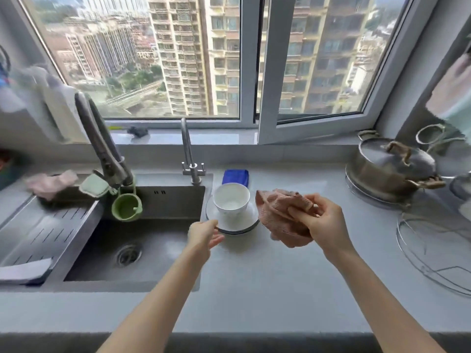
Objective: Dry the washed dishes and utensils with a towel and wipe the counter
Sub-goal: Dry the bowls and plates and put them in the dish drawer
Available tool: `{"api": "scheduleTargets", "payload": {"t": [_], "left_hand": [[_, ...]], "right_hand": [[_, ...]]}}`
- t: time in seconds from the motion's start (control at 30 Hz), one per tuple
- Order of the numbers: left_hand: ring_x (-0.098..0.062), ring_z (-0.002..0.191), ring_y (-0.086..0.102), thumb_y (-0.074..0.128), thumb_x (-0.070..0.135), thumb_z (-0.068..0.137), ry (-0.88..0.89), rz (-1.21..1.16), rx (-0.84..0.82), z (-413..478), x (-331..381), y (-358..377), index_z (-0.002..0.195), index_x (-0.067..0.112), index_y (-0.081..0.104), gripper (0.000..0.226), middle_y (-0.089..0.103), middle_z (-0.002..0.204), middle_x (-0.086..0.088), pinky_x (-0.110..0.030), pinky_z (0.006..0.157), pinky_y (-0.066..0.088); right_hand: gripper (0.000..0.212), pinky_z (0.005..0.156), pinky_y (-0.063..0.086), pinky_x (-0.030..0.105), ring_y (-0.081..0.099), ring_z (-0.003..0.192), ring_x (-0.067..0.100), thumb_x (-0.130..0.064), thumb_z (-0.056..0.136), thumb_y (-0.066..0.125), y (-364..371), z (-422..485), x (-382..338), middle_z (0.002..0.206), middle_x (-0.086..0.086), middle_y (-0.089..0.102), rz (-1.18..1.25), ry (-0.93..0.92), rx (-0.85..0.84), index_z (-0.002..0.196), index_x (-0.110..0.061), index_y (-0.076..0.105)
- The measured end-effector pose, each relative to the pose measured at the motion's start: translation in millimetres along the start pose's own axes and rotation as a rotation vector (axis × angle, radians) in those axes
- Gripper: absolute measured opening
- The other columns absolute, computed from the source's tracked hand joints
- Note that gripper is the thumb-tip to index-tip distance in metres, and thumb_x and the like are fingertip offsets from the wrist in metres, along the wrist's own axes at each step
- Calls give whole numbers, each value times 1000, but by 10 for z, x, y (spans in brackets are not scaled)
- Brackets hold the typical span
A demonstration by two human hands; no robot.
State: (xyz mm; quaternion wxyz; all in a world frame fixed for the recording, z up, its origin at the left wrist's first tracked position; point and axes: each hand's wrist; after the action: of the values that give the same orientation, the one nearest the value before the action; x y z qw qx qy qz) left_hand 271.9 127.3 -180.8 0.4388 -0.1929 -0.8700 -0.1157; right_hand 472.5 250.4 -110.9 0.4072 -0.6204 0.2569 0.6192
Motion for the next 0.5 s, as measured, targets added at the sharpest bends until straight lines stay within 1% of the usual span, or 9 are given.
{"api": "scheduleTargets", "payload": {"t": [0.07,0.13,0.17,0.2,0.23,0.3,0.4,0.43,0.5], "left_hand": [[-27,68,60,55,14,92,-64,61,15,301,119,236,116,-1,46,30,52,90,-17,-26,51,53],[-33,86,60,52,11,92,-117,67,25,554,205,434,130,-1,40,41,46,104,-20,-28,58,53],[-35,93,57,50,6,92,-136,56,37,671,236,516,132,-1,39,43,44,109,-19,-31,60,53],[-35,94,55,48,1,91,-150,48,57,775,253,581,132,-2,40,42,45,112,-19,-33,58,54],[-33,90,55,47,-4,89,-158,51,88,871,254,628,131,-2,42,42,48,115,-19,-33,53,54],[-29,74,59,47,-10,85,-167,83,176,1008,239,685,128,0,47,45,54,119,-21,-29,39,53],[-30,66,56,45,-15,82,-192,110,241,1124,244,722,126,0,50,47,52,108,-16,-30,32,49],[-31,67,56,42,-16,82,-200,99,235,1154,265,725,127,3,51,49,50,105,-15,-32,31,49],[-36,81,56,36,-16,83,-193,99,204,1199,324,712,128,11,48,54,48,111,-12,-38,35,50]], "right_hand": [[14,74,56,42,69,82,31,-11,78,77,8,346,60,80,9,72,34,30,2,81,-22,69],[13,72,55,40,69,81,29,-7,78,76,17,652,119,81,12,72,65,61,-20,84,-16,69],[12,72,55,39,69,80,28,-6,79,75,24,792,141,82,12,72,75,78,-40,86,-14,69],[12,71,54,37,69,79,26,-5,79,74,33,918,155,81,12,72,78,92,-61,87,-12,69],[12,69,54,36,68,77,24,-5,79,74,43,1032,165,80,10,72,72,103,-79,87,-12,69],[12,67,54,34,68,74,21,-6,78,75,75,1222,196,77,8,72,65,118,-107,85,-13,69],[13,69,54,39,69,74,22,-6,78,75,118,1418,223,76,7,72,83,127,-130,82,-16,70],[14,70,54,40,68,74,23,-6,78,75,128,1467,233,76,8,72,92,128,-134,80,-18,70],[15,70,53,39,68,73,23,-6,78,75,145,1541,247,75,9,71,105,128,-135,78,-20,70]]}}
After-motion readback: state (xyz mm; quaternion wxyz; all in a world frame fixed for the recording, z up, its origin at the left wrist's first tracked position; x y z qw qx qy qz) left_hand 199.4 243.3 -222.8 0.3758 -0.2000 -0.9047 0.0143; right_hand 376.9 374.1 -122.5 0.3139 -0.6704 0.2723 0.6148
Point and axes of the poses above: each hand's wrist, its own z-axis towards the middle knuckle, its own y-axis out of the palm, x = y × z
